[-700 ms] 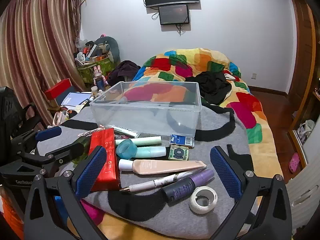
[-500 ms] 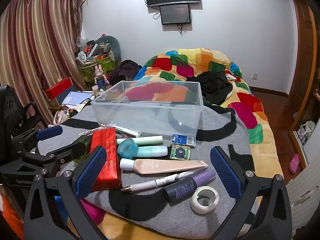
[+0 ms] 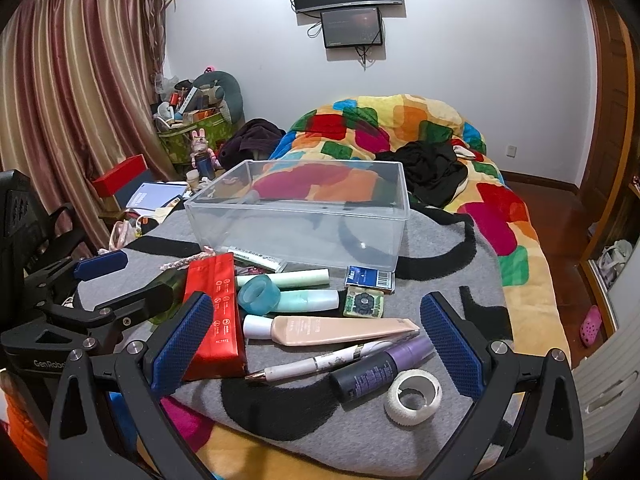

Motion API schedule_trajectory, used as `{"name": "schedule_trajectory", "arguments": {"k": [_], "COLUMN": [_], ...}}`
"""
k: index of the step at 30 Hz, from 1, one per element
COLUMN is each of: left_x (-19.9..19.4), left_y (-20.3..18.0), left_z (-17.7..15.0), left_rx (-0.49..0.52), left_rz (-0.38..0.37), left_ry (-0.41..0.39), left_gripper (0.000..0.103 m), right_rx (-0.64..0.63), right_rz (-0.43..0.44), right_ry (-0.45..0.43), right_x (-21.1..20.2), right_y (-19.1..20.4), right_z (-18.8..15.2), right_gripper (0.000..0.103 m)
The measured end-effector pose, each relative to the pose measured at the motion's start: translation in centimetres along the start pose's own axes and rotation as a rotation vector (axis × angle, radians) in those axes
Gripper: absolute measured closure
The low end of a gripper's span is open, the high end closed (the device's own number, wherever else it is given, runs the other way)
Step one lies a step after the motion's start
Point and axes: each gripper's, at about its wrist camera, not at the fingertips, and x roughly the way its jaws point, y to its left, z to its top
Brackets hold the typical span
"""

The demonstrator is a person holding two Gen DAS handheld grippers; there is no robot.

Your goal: Organize objects

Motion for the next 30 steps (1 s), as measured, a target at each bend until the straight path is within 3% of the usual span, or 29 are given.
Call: {"name": "schedule_trajectory", "arguments": {"k": [30], "left_x": [0.18], "left_y": [0.14], "left_z": [-0.81], "left_rx": [-0.006], "left_rz": [-0.006], "left_ry": [0.005], "left_gripper": [0.0], "right_rx": [0.001], "right_rz": [0.006], "right_ry": [0.005], "right_x": [0.11], "right_y": [0.2], "right_z": [-0.34], "right_gripper": [0.0]}}
